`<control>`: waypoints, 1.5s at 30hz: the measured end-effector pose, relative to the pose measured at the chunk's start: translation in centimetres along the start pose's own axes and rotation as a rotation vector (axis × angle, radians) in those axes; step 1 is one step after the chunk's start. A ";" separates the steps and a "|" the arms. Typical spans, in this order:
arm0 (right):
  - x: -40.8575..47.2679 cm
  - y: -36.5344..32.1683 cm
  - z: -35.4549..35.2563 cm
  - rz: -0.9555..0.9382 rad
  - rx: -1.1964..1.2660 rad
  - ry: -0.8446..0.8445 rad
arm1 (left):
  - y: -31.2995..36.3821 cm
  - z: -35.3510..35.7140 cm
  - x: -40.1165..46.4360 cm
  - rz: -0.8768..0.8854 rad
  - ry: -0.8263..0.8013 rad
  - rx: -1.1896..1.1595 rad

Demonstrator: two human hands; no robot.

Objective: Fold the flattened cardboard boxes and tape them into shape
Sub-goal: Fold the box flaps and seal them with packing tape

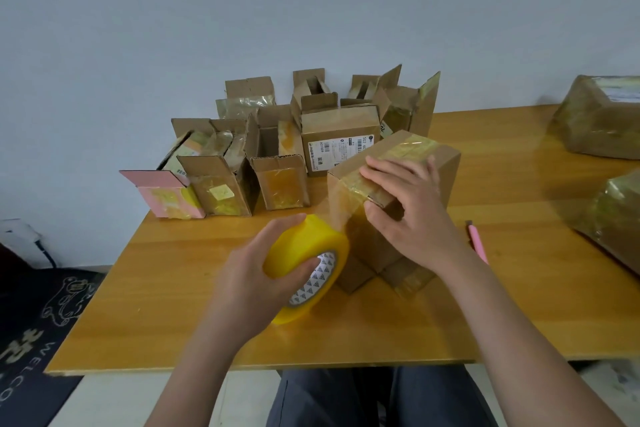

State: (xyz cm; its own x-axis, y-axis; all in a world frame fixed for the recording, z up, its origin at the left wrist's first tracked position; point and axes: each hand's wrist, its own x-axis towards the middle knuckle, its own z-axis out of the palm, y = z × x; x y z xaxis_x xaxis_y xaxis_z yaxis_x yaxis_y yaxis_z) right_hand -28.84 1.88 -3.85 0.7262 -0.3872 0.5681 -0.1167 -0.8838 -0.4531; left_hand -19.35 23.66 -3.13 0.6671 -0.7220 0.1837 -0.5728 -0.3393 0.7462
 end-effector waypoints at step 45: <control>-0.4 -0.3 -3.2 0.101 0.296 0.225 | 3.1 0.4 6.0 0.017 -0.169 0.183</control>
State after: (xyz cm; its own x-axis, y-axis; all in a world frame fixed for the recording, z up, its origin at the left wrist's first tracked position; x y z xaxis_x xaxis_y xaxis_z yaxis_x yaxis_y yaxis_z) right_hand -31.24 1.44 -1.75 0.5507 -0.5452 0.6321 0.0444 -0.7371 -0.6744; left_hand -17.31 18.10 0.04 0.5764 -0.8138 0.0739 -0.6703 -0.4192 0.6124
